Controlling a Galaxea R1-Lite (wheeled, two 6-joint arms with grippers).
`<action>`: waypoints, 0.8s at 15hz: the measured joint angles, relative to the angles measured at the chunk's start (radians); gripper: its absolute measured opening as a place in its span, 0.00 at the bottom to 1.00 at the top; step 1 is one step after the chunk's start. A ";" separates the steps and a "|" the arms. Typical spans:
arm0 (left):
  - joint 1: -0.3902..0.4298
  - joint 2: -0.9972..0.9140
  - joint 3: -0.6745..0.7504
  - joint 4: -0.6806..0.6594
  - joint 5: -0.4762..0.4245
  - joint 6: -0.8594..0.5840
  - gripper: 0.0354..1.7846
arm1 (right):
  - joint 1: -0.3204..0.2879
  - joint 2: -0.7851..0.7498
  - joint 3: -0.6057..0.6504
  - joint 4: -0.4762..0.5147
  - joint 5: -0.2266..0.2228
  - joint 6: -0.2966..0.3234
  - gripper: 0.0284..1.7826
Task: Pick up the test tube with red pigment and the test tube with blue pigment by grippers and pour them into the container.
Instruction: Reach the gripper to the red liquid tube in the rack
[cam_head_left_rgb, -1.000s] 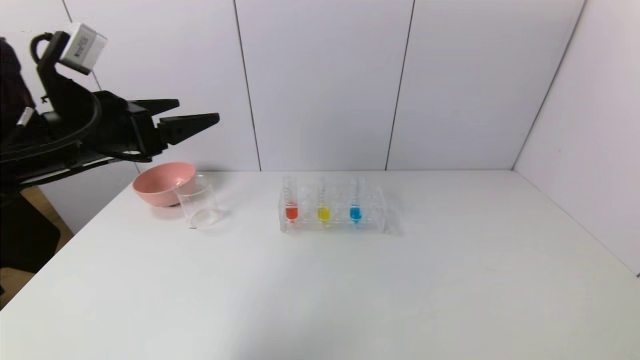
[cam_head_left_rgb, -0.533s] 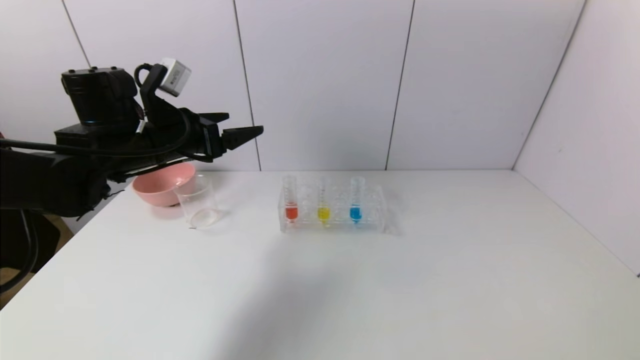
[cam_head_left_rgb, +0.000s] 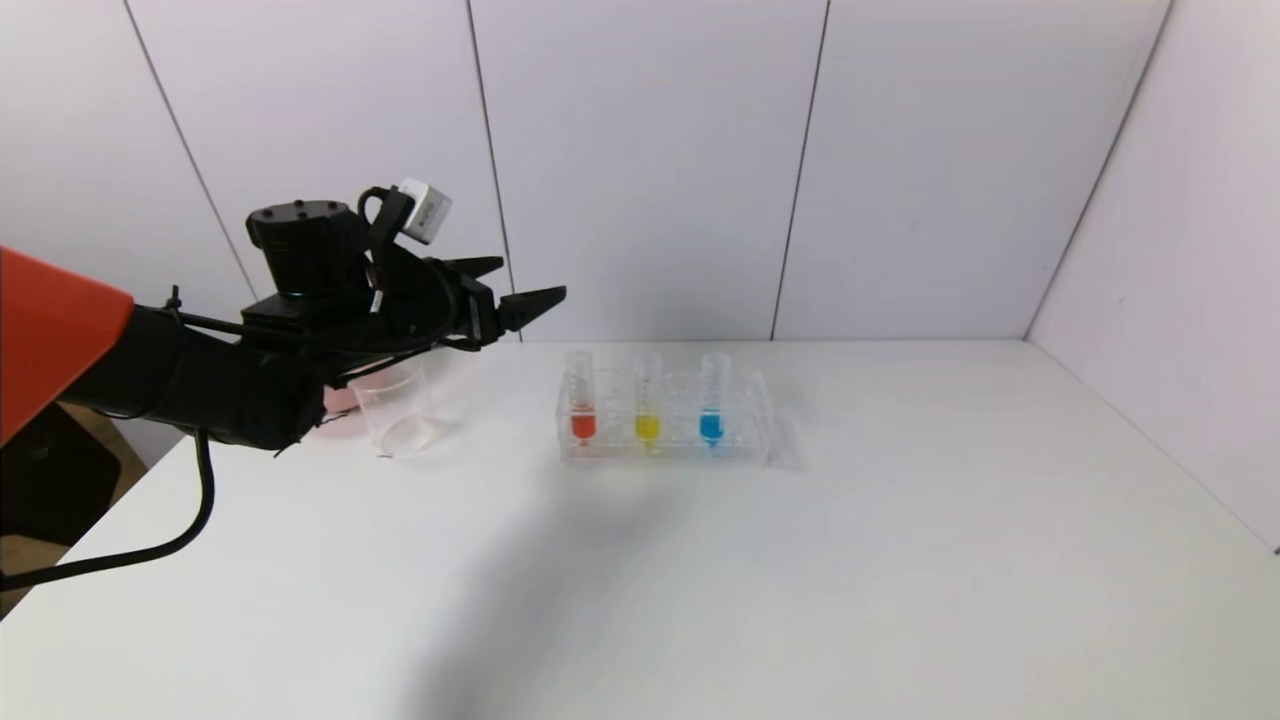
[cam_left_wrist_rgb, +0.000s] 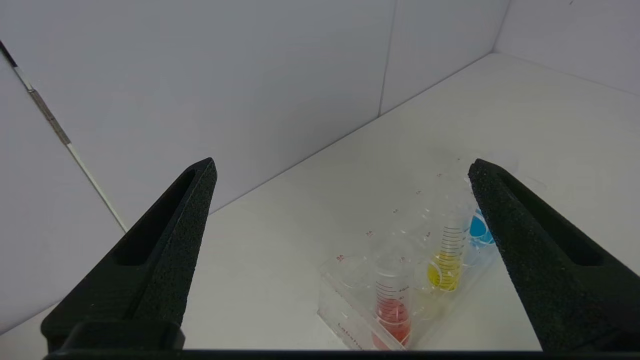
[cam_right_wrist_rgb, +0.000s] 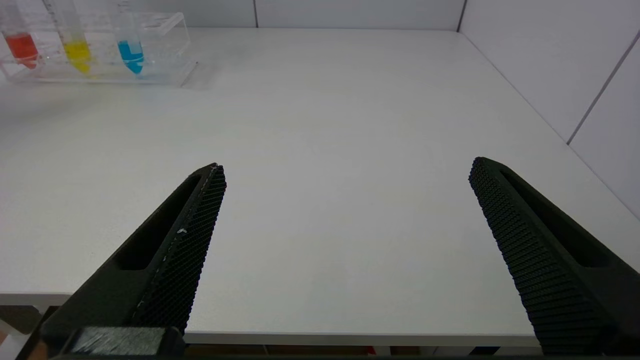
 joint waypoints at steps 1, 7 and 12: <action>-0.006 0.016 0.004 -0.017 -0.005 0.001 0.99 | 0.000 0.000 0.000 0.000 0.000 0.000 1.00; -0.045 0.097 0.039 -0.063 -0.023 0.007 0.99 | 0.000 0.000 0.000 0.000 0.000 0.000 1.00; -0.063 0.123 0.057 -0.088 -0.033 0.010 0.99 | 0.000 0.000 0.000 0.000 0.000 0.000 1.00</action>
